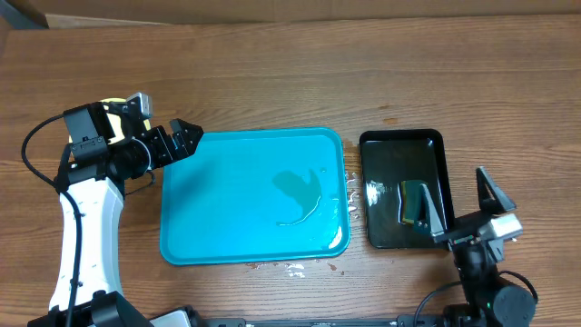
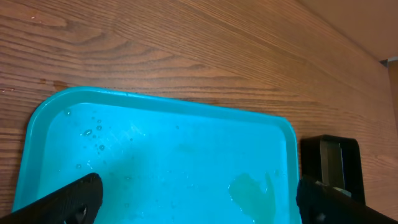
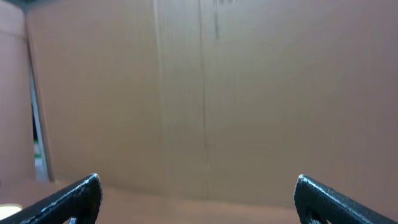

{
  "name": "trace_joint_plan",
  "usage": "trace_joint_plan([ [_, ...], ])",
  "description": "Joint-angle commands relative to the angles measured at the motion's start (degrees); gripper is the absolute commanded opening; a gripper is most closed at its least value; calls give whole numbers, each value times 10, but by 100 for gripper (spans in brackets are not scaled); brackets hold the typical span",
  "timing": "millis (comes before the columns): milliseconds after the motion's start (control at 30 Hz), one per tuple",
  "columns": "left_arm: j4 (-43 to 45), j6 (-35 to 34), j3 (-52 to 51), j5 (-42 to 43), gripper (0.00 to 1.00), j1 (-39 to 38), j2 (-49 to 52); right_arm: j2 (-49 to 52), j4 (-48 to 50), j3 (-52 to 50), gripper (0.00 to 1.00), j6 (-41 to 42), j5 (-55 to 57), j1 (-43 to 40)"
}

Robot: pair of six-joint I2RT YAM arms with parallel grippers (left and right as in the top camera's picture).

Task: Clean dirty plates on tray and stack at the side

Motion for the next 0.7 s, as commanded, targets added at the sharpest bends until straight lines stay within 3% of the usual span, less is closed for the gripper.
trace_joint_plan([
  [0,0,9,7,1,100,-1,3,-7,-53,-10,100,0,1,-3],
  [200,0,9,7,1,100,-1,3,-7,-202,-10,100,0,36,-2],
  [667,0,9,6,1,100,-1,3,-7,-204,-10,100,2,61,-2],
])
